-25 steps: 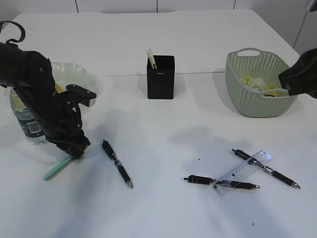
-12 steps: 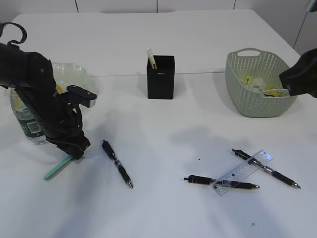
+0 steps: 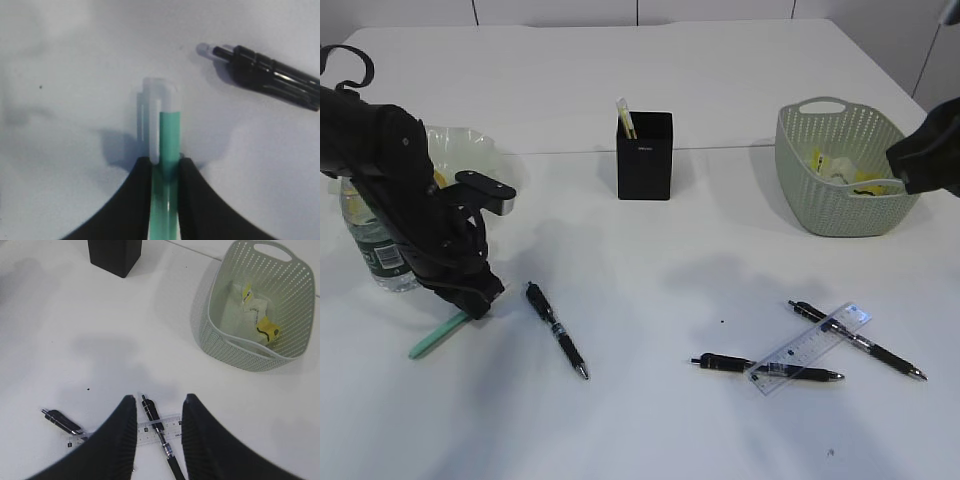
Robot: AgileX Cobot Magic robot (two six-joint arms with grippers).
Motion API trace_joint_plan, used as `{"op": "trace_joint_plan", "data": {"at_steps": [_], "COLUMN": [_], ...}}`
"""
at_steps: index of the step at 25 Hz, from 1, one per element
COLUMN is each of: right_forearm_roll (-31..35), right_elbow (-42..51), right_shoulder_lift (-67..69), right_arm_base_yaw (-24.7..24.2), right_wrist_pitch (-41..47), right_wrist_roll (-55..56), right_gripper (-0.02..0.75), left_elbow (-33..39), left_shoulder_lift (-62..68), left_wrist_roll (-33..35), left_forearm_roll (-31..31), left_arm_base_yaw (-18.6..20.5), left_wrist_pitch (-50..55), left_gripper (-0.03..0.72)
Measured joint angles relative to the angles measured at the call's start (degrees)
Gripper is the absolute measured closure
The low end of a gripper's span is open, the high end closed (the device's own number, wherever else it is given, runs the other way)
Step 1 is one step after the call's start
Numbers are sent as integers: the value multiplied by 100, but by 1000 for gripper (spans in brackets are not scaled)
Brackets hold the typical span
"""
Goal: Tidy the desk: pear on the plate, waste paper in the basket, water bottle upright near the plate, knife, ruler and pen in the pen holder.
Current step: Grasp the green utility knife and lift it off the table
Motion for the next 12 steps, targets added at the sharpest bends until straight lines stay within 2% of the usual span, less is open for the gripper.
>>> {"op": "trace_joint_plan", "data": {"at_steps": [4,12], "right_forearm_roll": [0,0], "right_elbow": [0,0], "right_shoulder_lift": [0,0], "right_arm_base_yaw": [0,0], "right_wrist_pitch": [0,0], "right_wrist_roll": [0,0], "right_gripper": [476,476], "left_elbow": [-112,-853], "left_shoulder_lift": [45,127], "left_wrist_roll": [0,0], "left_forearm_roll": [-172,-487], "left_arm_base_yaw": [0,0], "left_wrist_pitch": [172,838], "left_gripper": [610,615]}}
